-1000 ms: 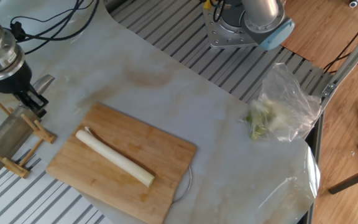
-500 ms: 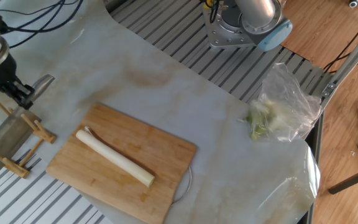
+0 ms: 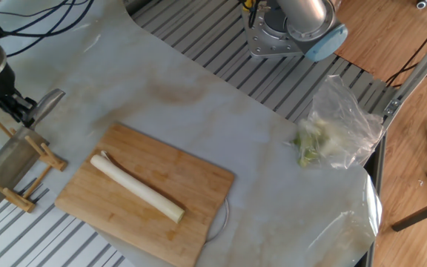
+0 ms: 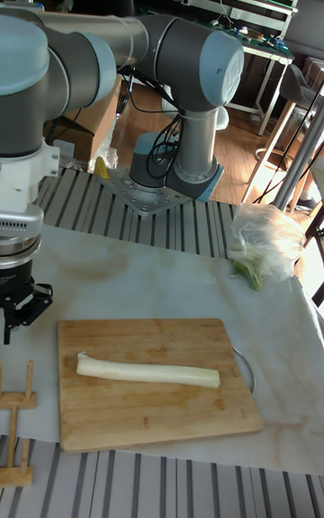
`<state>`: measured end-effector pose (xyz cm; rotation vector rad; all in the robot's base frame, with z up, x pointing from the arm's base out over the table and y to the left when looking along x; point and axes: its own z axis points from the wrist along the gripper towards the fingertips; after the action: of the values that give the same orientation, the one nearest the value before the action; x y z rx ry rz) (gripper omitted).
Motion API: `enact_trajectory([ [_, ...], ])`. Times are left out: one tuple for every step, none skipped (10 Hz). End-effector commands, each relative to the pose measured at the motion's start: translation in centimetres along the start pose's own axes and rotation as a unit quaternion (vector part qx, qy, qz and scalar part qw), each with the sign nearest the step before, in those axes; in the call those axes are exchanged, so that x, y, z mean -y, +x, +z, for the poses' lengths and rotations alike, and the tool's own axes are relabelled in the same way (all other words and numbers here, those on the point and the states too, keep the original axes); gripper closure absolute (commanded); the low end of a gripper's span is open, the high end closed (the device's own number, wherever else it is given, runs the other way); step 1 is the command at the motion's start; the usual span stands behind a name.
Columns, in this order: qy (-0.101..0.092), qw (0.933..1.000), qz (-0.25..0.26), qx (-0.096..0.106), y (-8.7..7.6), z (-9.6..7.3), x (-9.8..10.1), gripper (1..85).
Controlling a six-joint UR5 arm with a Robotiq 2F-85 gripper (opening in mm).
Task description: Chop the scallions
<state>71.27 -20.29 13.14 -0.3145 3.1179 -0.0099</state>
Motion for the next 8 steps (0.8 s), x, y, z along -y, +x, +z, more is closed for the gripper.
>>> enact_trajectory([
  [0.006, 0.9999, 0.003, 0.013, -1.1, 0.2, 0.7, 57.7],
  [0.005, 0.9999, 0.002, 0.015, -1.3, 0.3, 0.9, 57.7],
  [0.008, 0.9998, 0.002, 0.020, -1.6, 0.3, 1.1, 57.7],
  [0.009, 0.9997, 0.000, 0.022, -1.8, 0.3, 1.4, 57.7],
  [0.008, 0.9997, -0.001, 0.023, -2.1, 0.3, 1.4, 57.7],
  [0.008, 0.9997, -0.001, 0.023, -2.5, 0.5, 1.4, 57.7],
  [0.009, 0.9997, -0.001, 0.023, -2.8, 0.7, 1.4, 57.7],
  [0.010, 0.9996, -0.002, 0.025, -3.1, 0.9, 1.6, 57.7],
])
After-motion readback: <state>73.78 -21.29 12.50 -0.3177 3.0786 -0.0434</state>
